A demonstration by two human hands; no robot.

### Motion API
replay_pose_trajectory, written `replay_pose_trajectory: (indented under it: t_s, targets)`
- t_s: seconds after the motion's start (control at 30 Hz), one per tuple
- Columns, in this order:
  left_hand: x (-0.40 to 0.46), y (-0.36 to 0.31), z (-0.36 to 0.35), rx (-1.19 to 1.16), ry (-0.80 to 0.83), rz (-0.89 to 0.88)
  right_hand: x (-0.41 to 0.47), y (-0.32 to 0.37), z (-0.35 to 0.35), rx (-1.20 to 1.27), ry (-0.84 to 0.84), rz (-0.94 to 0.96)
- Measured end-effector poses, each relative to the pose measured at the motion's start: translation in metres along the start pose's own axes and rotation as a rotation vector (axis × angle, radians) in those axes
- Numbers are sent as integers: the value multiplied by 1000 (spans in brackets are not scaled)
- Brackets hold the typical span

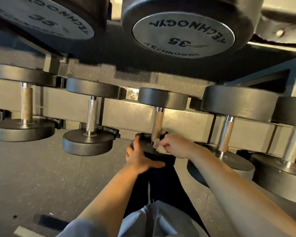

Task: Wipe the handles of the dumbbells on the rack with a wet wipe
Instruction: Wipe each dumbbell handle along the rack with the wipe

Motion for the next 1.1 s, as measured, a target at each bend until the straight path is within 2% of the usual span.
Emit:
replay_pose_trajectory:
  t_s: [0.2, 0.37, 0.43, 0.53, 0.73, 0.83, 1.0, 1.1]
  targets:
    - [2, -1, -1, -13, 3, 31, 1, -8, -4, 156, -114, -45]
    - [5, 1, 0, -43, 9, 27, 5, -11, -12, 106, -248, -127]
    - [6, 0, 1, -41, 19, 35, 13, -12, -11, 80, -201, -174]
    - [6, -2, 1, -20, 47, 78, 19, -15, -10, 166, -144, -216]
    - [9, 1, -1, -33, 50, 74, 0, -16, -7, 206, -79, -135]
    - [8, 0, 0, -21, 50, 82, 5, -14, -6, 181, -132, -156]
    - [7, -7, 0, -12, 21, 152, 26, -12, -10, 44, -182, -306]
    - [8, -11, -2, 6, -11, 175, 27, -10, -12, 47, -214, -374]
Point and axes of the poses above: each hand's wrist, its own x-axis towards the middle knuckle, its own z-axis out of the back of the hand, y = z × x, the point moved 3 cm from there along x, towards the middle knuckle, and after that the axes turned 5 degrees about x, right-handed, at the moved point
